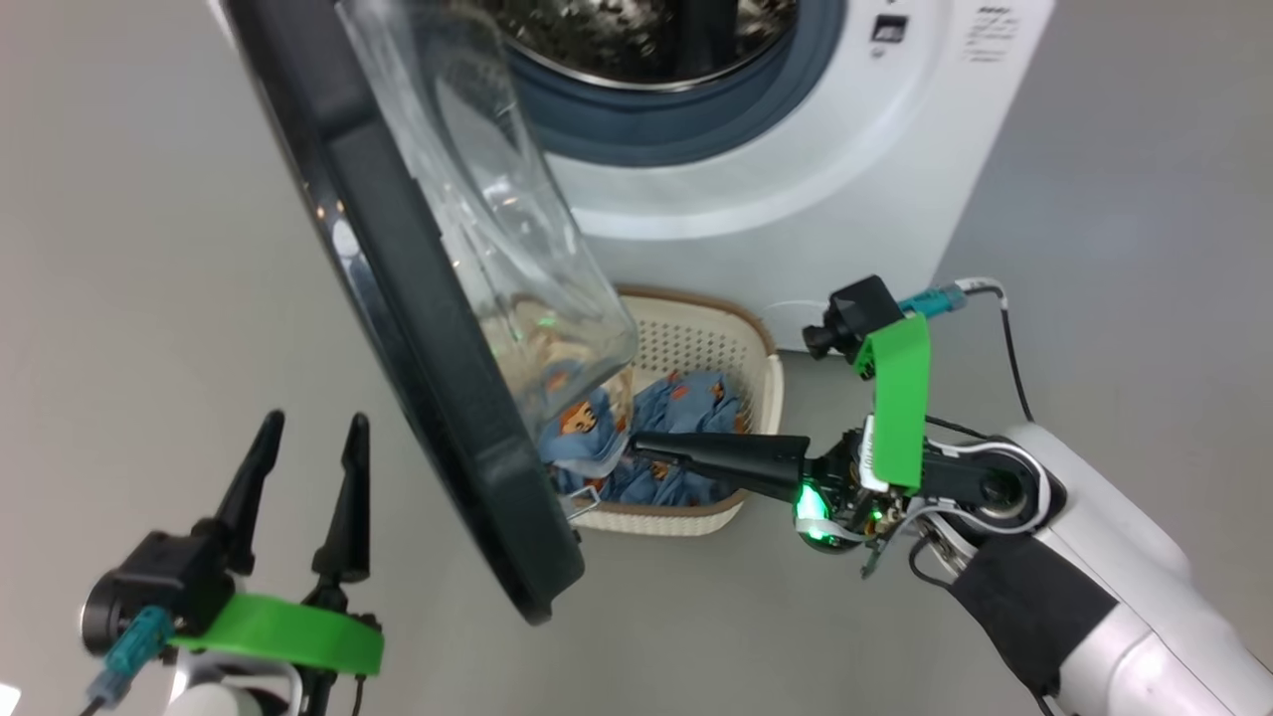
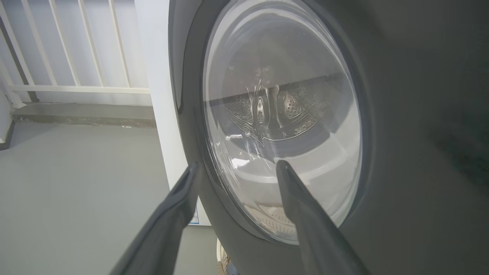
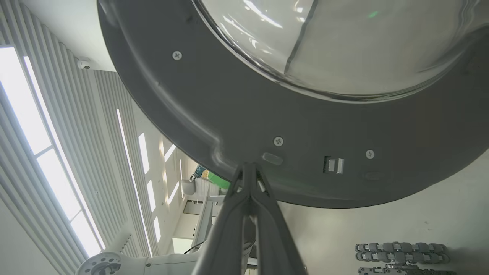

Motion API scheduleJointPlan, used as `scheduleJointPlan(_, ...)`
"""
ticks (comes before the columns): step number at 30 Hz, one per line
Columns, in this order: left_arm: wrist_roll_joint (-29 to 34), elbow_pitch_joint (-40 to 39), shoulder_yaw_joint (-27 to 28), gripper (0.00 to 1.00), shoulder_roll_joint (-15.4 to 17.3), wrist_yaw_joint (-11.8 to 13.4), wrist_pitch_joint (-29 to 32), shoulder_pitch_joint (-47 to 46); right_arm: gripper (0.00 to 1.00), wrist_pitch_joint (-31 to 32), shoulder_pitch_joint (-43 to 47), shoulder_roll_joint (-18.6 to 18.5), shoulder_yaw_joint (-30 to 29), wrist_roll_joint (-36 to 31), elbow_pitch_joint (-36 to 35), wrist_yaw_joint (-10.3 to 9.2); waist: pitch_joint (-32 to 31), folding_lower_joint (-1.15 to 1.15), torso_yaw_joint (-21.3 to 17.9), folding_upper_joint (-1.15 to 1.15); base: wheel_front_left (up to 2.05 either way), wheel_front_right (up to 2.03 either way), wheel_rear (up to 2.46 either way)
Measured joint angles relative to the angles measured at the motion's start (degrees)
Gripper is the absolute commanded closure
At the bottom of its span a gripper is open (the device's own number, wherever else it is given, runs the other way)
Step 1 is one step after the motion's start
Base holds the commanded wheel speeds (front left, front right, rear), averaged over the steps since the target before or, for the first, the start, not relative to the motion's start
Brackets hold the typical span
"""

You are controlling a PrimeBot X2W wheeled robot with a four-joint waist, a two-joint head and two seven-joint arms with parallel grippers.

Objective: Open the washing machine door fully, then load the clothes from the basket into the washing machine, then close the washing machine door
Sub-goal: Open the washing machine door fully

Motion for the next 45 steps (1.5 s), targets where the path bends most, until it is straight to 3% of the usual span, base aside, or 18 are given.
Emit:
scheduleJointPlan(6,0.01,-0.55,0.89,0.0,0.27,0.0,0.0,2.92,1.0,-6.45,1.12,-2.57,2.32,2.79,-3.78,0.0,-1.99,0.0,-2.29,0.0,0.0,0.0,0.0)
scheduleJointPlan(7,0.01,-0.57,1.14,0.0,0.27,0.0,0.0,3.33,0.81,-7.66,1.37,-2.92,2.69,2.99,-4.35,0.0,-2.26,0.0,-2.66,0.0,0.0,0.0,0.0)
scheduleJointPlan(8,0.01,-0.64,1.54,0.0,0.27,0.0,0.0,3.69,0.54,-9.43,1.8,-3.14,2.88,2.97,-4.77,0.0,-2.52,0.0,-3.07,0.0,0.0,0.0,0.0)
scheduleJointPlan(9,0.01,-0.74,1.94,0.0,0.27,0.0,0.0,3.99,0.39,-10.91,2.1,-3.41,3.1,2.97,-4.99,0.0,-2.74,0.0,-3.46,0.0,0.0,0.0,0.0)
scheduleJointPlan(10,0.01,-0.85,2.23,0.0,0.27,0.0,0.0,4.27,0.07,-12.14,2.47,-3.74,3.19,2.97,-5.31,0.0,-2.95,0.0,-3.84,0.0,0.0,0.0,0.0)
scheduleJointPlan(11,0.01,-0.85,2.23,0.0,0.27,0.0,0.0,4.27,0.0,-12.14,2.47,-3.74,3.19,2.97,-5.31,0.0,-2.95,0.0,-3.84,0.0,0.0,0.0,0.0)
scheduleJointPlan(21,0.01,-1.23,3.37,0.0,0.11,0.0,0.0,4.43,0.0,-26.95,5.8,-4.15,-0.33,3.67,-8.02,0.0,-3.46,0.0,-6.72,0.0,0.0,0.0,0.0)
scheduleJointPlan(24,0.01,-1.51,3.68,0.0,0.08,0.0,0.0,4.45,0.0,-33.54,6.69,-3.99,-2.77,0.68,-8.6,0.0,-3.25,0.0,-7.23,0.0,0.0,0.0,0.0)
scheduleJointPlan(34,0.01,-1.9,4.26,0.0,-0.13,0.0,0.0,4.46,0.0,-56.53,6.46,-5.67,-2.38,-28.27,-4.61,0.0,-2.79,0.0,-8.47,0.0,0.0,0.0,0.0)
scheduleJointPlan(38,0.08,-1.97,4.47,0.0,-0.14,0.0,0.0,4.48,0.0,-60.22,6.3,-5.86,-3.22,-41.72,0.34,0.0,-2.93,0.0,-8.73,0.0,0.0,0.0,0.0)
scheduleJointPlan(39,0.09,-2.04,4.53,0.0,-0.14,0.0,0.0,4.5,0.0,-60.41,6.26,-5.72,-4.27,-45.99,1.57,0.0,-2.97,0.0,-8.81,0.0,0.0,0.0,0.0)
scheduleJointPlan(40,0.1,-2.22,4.81,0.0,-0.15,0.0,0.0,4.64,0.0,-60.41,6.27,-5.04,-8.42,-56.47,2.23,0.0,-2.98,0.0,-9.03,0.0,0.0,0.0,0.0)
scheduleJointPlan(45,0.12,-2.45,4.99,0.0,-0.2,0.0,0.0,5.36,0.0,-60.44,9.11,0.96,-19.7,-77.94,-1.71,0.0,-3.17,0.0,-9.47,0.0,0.0,0.0,0.0)
